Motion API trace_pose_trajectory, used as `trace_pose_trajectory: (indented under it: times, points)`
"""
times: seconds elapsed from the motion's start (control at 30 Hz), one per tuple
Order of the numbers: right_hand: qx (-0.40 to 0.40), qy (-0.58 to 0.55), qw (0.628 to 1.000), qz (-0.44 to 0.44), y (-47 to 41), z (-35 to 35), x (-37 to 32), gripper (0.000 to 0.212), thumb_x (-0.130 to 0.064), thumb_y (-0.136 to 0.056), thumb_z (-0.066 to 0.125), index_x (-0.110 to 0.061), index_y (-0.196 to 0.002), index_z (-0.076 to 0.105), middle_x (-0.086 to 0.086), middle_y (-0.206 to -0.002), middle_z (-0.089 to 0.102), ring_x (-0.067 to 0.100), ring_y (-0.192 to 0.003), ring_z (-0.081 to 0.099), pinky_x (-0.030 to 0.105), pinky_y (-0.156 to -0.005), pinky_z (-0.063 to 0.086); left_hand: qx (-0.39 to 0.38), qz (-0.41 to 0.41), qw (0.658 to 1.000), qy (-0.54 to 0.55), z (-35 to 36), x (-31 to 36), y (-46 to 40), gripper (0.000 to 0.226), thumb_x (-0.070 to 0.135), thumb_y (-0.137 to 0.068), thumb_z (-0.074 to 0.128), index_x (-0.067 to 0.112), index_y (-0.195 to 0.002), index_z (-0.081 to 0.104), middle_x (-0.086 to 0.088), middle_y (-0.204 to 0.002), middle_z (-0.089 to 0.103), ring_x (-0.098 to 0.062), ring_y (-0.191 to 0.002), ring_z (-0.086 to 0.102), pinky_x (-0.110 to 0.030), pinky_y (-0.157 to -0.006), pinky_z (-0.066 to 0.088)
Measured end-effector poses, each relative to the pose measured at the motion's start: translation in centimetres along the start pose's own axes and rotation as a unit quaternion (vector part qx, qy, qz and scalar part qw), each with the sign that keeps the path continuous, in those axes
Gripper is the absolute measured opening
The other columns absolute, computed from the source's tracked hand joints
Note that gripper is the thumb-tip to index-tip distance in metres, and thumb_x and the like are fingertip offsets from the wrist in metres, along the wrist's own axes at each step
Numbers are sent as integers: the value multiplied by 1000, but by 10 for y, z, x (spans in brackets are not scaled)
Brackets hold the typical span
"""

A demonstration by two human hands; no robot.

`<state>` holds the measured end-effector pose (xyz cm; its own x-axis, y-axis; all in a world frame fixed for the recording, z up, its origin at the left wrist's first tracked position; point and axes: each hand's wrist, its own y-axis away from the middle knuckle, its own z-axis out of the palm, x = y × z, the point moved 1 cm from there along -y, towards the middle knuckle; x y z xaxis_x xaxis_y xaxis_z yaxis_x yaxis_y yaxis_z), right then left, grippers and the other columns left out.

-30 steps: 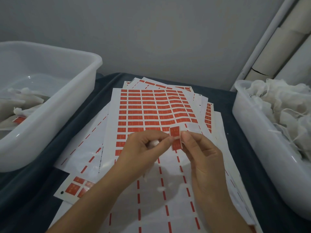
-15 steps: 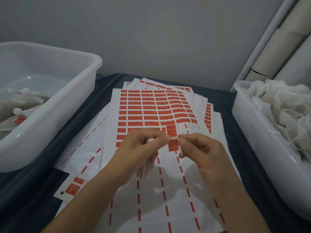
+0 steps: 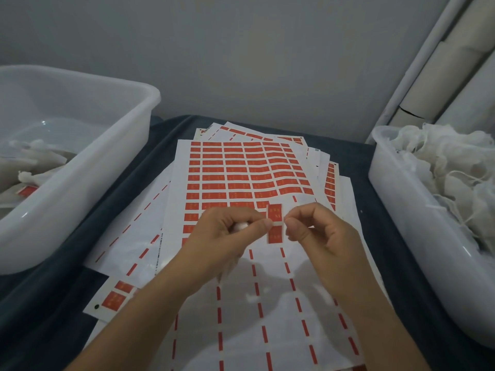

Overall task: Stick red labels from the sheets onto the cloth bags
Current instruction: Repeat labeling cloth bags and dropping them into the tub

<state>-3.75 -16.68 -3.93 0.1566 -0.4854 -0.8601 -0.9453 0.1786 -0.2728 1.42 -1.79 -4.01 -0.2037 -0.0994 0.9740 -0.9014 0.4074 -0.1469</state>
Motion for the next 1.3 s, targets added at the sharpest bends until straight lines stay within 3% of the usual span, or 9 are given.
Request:
trace_pose_trajectory:
  times: [0.13, 0.27, 0.47, 0.6, 0.7, 0.77, 0.87, 1.13, 1.3]
  points:
    - [-15, -45, 999, 14, -1, -4, -2, 17, -41, -68, 59, -42, -84, 59, -44, -83, 60, -16, -91, 57, -3, -66, 40, 0, -10, 1000, 26, -1, 3, 0, 26, 33, -76, 63, 42, -52, 68, 16, -56, 62, 2, -61, 58, -3, -54, 44]
    - [-9, -46, 999, 7, -1, -4, -2, 15, -39, -66, 61, -39, -80, 61, -40, -79, 62, -16, -89, 57, -3, -65, 40, -17, -9, 999, 34, -2, 8, 1, 12, 53, -55, 56, 48, -56, 67, 16, -55, 61, 1, -59, 57, -4, -55, 44]
    - [-2, -52, 998, 29, -1, -4, -1, 16, -43, -66, 58, -32, -77, 62, -31, -78, 65, -11, -85, 59, -3, -64, 40, 13, 3, 999, -43, 2, 6, 2, 5, 57, -51, 55, 57, -49, 59, 30, -57, 60, 8, -69, 57, 1, -51, 41]
    - [7, -85, 994, 64, -2, -5, -1, 21, -43, -64, 56, -26, -73, 63, -23, -68, 66, -7, -78, 61, -4, -58, 40, 68, 101, 982, -146, 4, 3, 3, 27, 59, -61, 58, 51, -85, 50, 28, -63, 51, 9, -69, 56, 2, -55, 39]
    - [-10, -74, 996, 57, -1, -5, -4, 18, -42, -64, 56, -27, -71, 62, -26, -65, 65, -10, -77, 60, -5, -59, 39, 93, 236, 928, -272, 4, 0, 5, 32, 45, -75, 58, 43, -104, 47, 34, -68, 40, 4, -41, 42, 4, -47, 34]
    - [-18, -55, 997, 46, -1, -5, -4, 15, -42, -65, 56, -30, -71, 62, -28, -67, 64, -10, -79, 59, -4, -62, 39, 88, 274, 912, -293, 5, -3, 7, 36, 30, -72, 63, 39, -106, 53, 22, -68, 55, 11, -47, 43, 0, -56, 39]
    - [-18, -29, 999, 33, -2, -7, -4, 14, -44, -66, 54, -32, -72, 61, -32, -73, 64, -10, -83, 58, -4, -64, 39, 84, 321, 888, -319, 5, -4, 7, 44, 25, -73, 62, 32, -116, 55, 3, -73, 71, -4, -53, 59, -10, -60, 46]
    - [-13, -28, 999, 27, -1, -8, -4, 14, -46, -66, 54, -34, -70, 60, -34, -70, 62, -10, -82, 58, -4, -65, 39, 78, 331, 872, -351, 3, -3, 9, 30, 28, -80, 52, 11, -93, 73, -2, -75, 73, -14, -62, 68, -14, -69, 46]
    - [36, 100, 991, -80, 0, -9, -5, 6, -44, -75, 58, -38, -72, 58, -34, -75, 57, -1, -71, 61, -7, -71, 35, 82, 308, 888, -333, 5, -7, 8, 24, 23, -73, 63, 11, -91, 73, 0, -77, 73, -11, -67, 69, -15, -69, 48]
